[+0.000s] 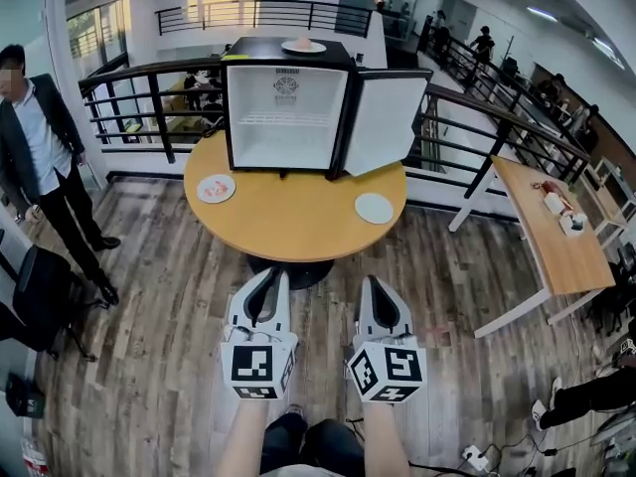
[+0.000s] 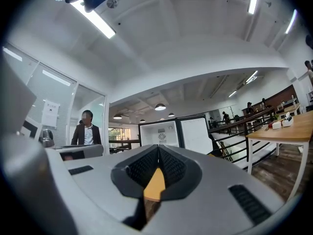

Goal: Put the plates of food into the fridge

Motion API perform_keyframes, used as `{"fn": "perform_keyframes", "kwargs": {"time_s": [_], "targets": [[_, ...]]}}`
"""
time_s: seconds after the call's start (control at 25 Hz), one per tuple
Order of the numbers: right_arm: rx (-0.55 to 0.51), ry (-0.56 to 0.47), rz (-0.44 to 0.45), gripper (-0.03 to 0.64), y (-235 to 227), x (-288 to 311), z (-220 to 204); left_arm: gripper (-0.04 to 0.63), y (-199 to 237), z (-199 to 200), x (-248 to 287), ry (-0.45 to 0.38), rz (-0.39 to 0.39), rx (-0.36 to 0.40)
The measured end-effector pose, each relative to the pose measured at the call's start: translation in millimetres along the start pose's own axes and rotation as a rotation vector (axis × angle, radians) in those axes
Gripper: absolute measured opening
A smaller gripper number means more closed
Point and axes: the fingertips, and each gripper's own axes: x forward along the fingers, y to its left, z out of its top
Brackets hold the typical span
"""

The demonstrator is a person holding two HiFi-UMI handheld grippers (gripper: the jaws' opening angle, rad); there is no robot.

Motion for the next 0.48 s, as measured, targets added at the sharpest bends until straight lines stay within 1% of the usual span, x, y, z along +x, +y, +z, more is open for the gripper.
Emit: {"fn": "perform_keyframes", "kwargs": {"time_s": [0.2,0.48], "targets": [[-0.008,0.023,-0.022,0.012,-18,34,-6,0.037,14,-12,43,0.021,-0.002,-0.026],[0.014,0.042,-0.072,0.012,-72,88,-17,0.037,8,-33,114,0.055,-0.027,-0.03]]}}
